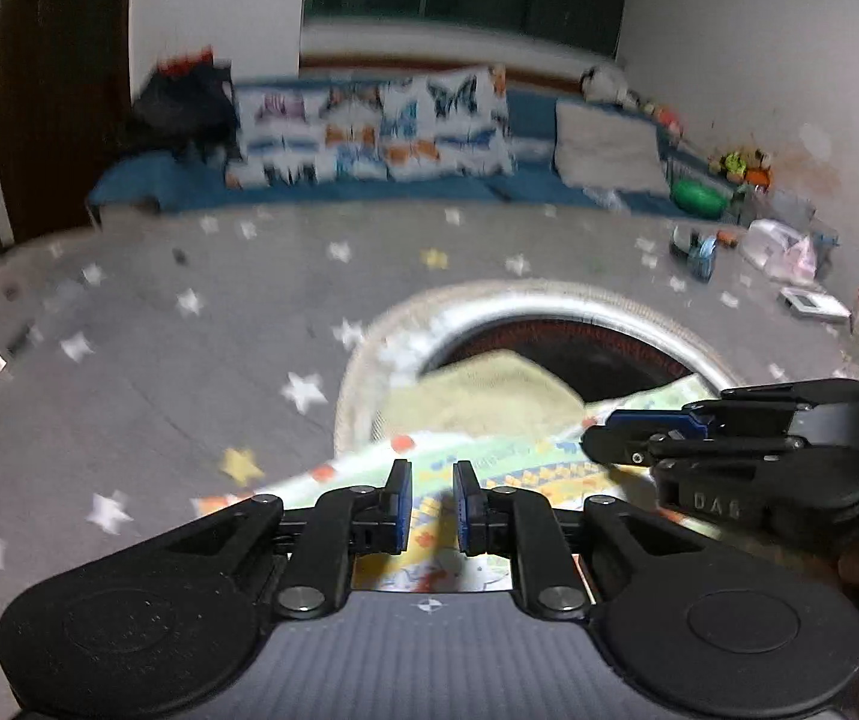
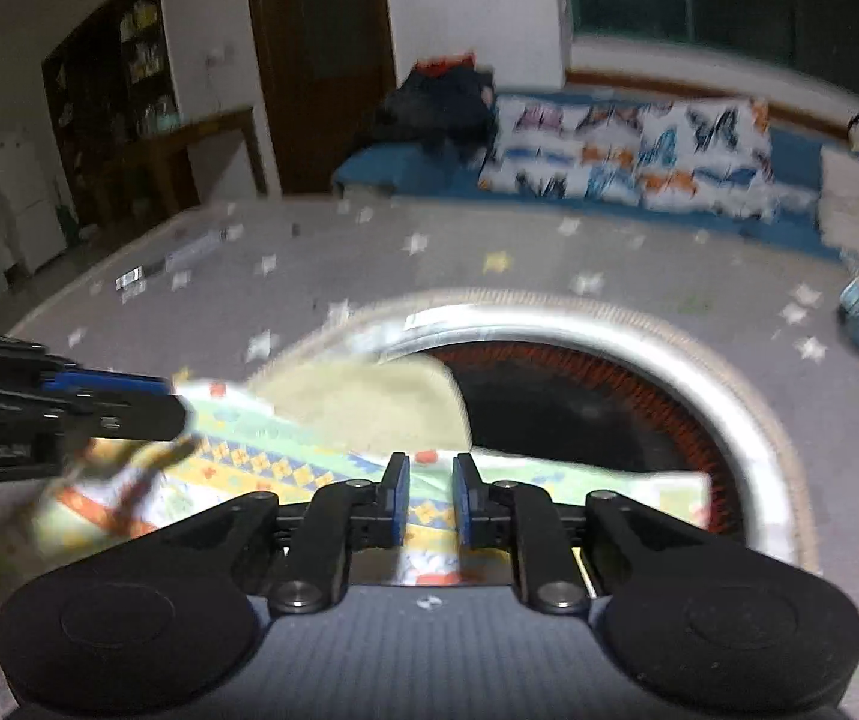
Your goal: Fold clothes
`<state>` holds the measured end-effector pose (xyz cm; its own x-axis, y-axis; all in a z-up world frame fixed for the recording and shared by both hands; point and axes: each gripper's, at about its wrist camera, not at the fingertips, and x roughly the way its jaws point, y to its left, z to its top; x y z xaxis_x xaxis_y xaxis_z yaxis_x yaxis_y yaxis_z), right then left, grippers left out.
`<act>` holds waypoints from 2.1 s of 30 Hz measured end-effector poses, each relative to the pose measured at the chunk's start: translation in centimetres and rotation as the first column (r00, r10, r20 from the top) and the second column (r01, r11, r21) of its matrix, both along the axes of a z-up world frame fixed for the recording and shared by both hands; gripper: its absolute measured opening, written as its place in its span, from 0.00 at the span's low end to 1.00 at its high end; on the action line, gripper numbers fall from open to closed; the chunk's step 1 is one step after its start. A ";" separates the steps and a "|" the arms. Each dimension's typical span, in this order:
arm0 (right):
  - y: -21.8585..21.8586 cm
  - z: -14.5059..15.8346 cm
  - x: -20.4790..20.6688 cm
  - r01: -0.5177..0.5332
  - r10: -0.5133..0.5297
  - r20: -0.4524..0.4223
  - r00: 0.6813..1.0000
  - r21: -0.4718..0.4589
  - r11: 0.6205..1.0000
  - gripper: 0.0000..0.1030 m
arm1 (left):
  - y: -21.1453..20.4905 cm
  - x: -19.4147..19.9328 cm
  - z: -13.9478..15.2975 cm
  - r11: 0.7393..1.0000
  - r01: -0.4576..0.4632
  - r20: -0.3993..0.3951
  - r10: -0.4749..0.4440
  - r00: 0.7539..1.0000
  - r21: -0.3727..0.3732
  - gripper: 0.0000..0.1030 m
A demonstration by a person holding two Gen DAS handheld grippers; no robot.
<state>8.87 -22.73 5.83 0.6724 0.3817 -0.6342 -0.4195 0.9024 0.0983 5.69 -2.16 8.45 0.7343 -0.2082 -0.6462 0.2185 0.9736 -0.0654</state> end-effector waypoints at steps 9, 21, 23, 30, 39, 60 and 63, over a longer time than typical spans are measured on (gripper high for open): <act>-1.2 -0.5 -1.5 -0.011 0.011 0.004 1.000 0.013 1.000 0.28 | -0.9 -0.2 -1.6 0.999 0.020 -0.004 -0.020 1.000 0.040 0.23; -2.8 -0.7 -6.4 0.017 -0.017 0.023 1.000 -0.033 0.999 0.28 | -2.3 -2.2 -2.7 0.996 0.091 -0.012 -0.091 0.996 0.025 0.25; -3.2 -0.6 -7.8 0.035 -0.035 0.023 0.999 -0.038 0.999 0.29 | -2.8 -3.1 -2.8 0.993 0.113 -0.011 -0.113 0.994 0.019 0.27; -3.9 -0.1 -11.4 0.061 -0.056 0.061 0.997 -0.074 0.995 0.29 | -3.8 -6.0 -2.5 0.990 0.139 0.021 -0.139 0.990 0.011 0.33; -4.1 1.3 -12.8 0.059 -0.055 0.102 0.993 -0.037 0.998 0.38 | 0.3 -7.8 -2.5 0.999 0.043 0.016 -0.042 0.999 -0.025 0.35; -6.3 0.4 -17.3 0.082 -0.079 0.057 0.995 -0.042 0.996 0.52 | 1.5 -9.6 -2.6 1.000 0.001 0.009 -0.001 1.000 0.006 0.54; -5.8 1.0 -17.3 0.075 -0.068 0.095 0.993 -0.067 0.995 0.52 | 1.4 -9.2 -2.3 1.000 -0.022 0.003 0.022 1.000 0.015 0.55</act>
<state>-8.43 -28.48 6.85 0.7532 0.2872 -0.5918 -0.3578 0.9338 -0.0022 -3.53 -0.80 6.15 0.7401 -0.1822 -0.6473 0.1972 0.9791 -0.0501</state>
